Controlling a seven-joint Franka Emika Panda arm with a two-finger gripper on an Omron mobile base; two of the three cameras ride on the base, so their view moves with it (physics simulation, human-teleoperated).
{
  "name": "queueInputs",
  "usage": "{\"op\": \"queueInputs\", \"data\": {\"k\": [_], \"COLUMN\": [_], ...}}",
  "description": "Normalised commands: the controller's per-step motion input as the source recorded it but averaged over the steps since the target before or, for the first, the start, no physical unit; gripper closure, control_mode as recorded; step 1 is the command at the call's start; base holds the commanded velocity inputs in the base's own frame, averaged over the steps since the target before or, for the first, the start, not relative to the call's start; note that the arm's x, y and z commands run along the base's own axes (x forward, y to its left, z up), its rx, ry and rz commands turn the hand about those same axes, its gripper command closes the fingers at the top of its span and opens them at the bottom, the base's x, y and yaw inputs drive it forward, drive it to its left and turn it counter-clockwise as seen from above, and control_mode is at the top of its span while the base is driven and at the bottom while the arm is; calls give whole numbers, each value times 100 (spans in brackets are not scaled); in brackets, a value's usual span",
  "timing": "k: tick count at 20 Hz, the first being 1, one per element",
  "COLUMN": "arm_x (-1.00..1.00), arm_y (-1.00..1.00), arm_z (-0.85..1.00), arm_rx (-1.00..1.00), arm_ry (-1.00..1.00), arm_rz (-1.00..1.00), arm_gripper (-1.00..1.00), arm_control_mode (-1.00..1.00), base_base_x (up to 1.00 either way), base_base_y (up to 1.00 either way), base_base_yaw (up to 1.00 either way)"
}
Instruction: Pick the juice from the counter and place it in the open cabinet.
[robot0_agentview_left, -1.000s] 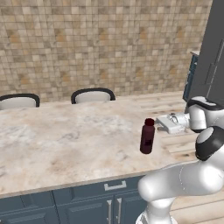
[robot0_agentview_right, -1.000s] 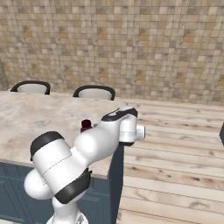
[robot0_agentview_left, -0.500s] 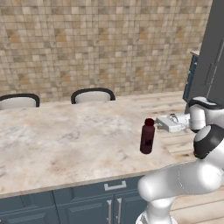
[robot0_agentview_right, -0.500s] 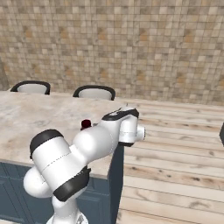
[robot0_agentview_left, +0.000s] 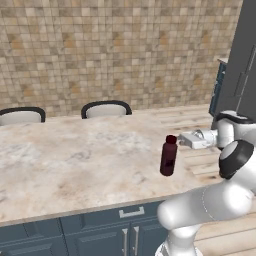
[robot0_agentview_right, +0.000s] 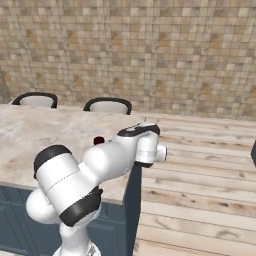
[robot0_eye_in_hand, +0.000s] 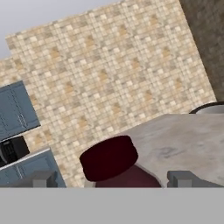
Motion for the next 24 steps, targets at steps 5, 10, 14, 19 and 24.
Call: {"op": "queueInputs", "data": {"k": [5,10,14,19,24], "arm_x": [0,0,0,0,0], "arm_y": [0,8,0,0,11], "arm_z": [0,0,0,0,0], "arm_rx": [0,0,0,0,0], "arm_ry": [0,0,0,0,0], "arm_rz": [-8,-1,0,0,0], "arm_gripper": [-100,-100,-100,-100,-100], "arm_control_mode": [-100,-100,-100,-100,-100], "base_base_x": [0,0,0,0,0], "base_base_y": [0,0,0,0,0], "base_base_yaw": [0,0,0,0,0]}}
